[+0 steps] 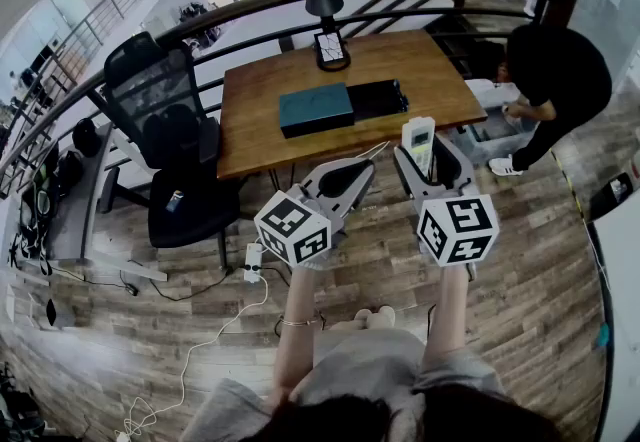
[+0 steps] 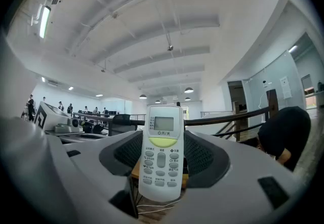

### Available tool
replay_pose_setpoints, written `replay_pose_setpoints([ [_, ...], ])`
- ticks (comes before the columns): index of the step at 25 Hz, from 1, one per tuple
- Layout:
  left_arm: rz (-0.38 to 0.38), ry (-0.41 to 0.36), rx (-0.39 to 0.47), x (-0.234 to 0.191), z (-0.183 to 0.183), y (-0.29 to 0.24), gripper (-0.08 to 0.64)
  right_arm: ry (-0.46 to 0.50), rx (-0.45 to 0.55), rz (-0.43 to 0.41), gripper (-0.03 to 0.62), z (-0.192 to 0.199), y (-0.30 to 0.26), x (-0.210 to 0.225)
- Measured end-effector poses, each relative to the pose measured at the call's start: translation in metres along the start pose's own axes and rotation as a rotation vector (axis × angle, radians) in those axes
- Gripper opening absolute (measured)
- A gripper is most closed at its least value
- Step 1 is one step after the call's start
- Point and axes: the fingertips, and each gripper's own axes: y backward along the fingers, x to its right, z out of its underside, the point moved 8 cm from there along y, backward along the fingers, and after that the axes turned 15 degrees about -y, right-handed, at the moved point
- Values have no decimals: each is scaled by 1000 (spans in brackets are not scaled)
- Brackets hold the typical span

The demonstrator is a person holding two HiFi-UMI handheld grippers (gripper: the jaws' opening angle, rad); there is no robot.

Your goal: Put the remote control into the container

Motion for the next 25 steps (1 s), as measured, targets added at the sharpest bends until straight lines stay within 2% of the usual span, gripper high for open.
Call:
replay_pose_setpoints([
  [9, -3, 3, -11, 10, -1, -7, 3, -12, -7, 0, 250, -3, 7, 10],
  [16, -36, 12, -18, 11, 2, -17, 3, -33, -19, -28, 250, -2, 8, 24],
  [20, -16, 15, -35, 22, 5, -30, 3, -51, -20, -37, 250, -1, 13, 36],
  [25, -40, 32, -43, 32, 7, -32, 3, -69, -26, -39, 250, -1, 19, 50],
])
